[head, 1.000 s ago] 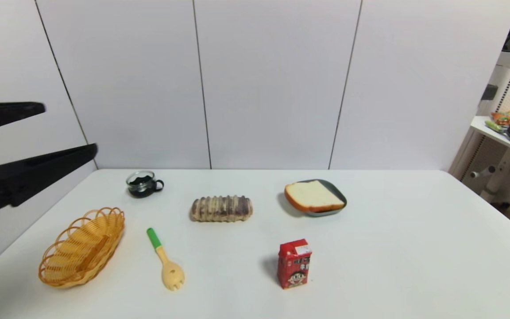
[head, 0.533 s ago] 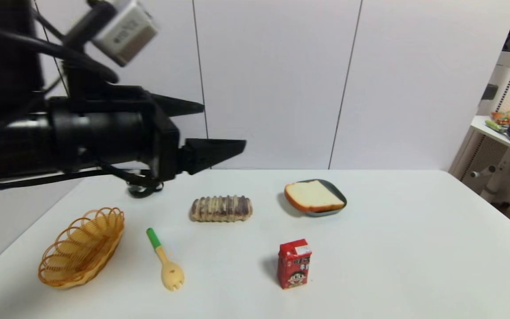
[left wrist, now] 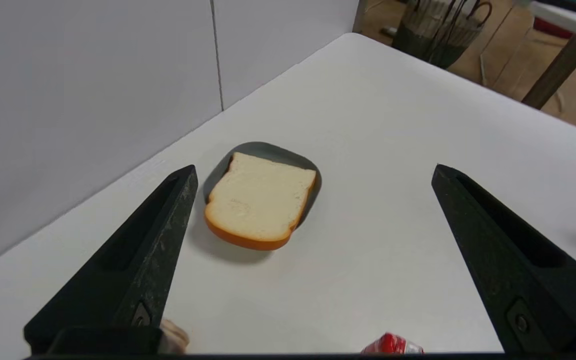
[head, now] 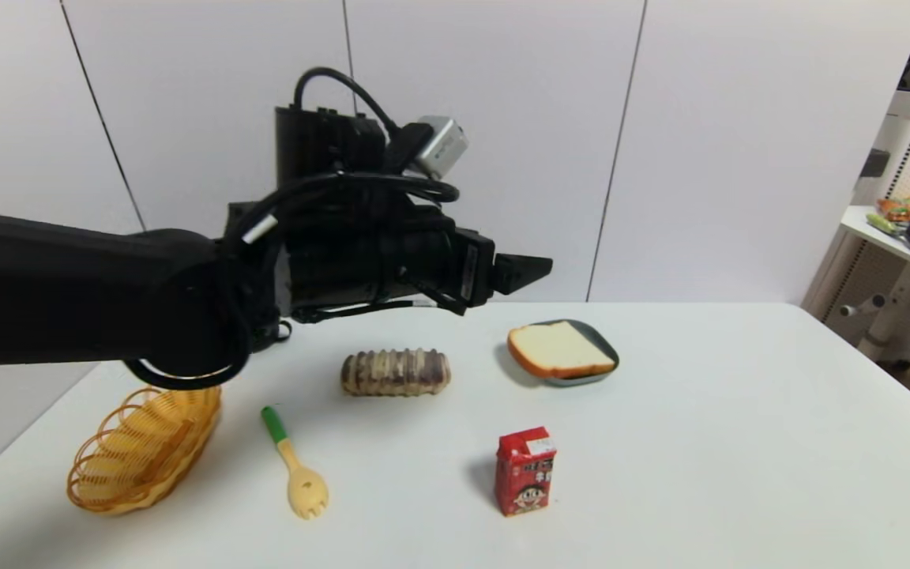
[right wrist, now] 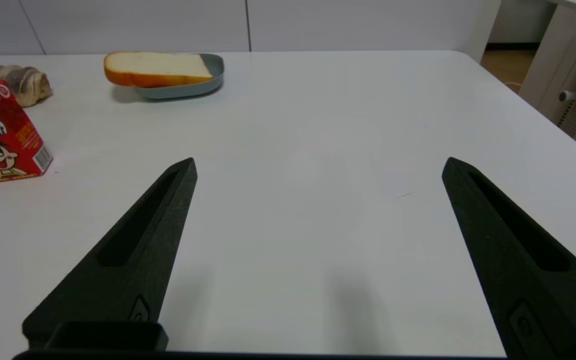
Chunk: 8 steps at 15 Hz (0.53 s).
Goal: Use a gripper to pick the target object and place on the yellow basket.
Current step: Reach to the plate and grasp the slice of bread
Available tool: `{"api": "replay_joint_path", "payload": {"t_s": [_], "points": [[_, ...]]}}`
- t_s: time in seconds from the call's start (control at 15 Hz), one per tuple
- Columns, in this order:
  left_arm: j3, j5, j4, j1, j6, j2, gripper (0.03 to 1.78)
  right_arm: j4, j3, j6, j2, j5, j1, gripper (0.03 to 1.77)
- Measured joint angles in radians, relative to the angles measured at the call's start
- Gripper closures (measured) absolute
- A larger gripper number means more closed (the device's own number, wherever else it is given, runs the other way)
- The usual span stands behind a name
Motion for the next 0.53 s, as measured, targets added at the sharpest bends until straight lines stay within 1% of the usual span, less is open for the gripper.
{"api": "replay_joint_path", "payload": {"t_s": [0.33, 0.53], "points": [[-0.019, 0.000, -0.151, 0.000, -0.270, 0.177, 0.12, 0.000, 0.000, 0.000, 0.000, 0.000, 0.000, 0.10], [-0.021, -0.005, -0.222, -0.003, -0.431, 0.260, 0.12, 0.000, 0.000, 0.000, 0.000, 0.000, 0.000, 0.10]]}}
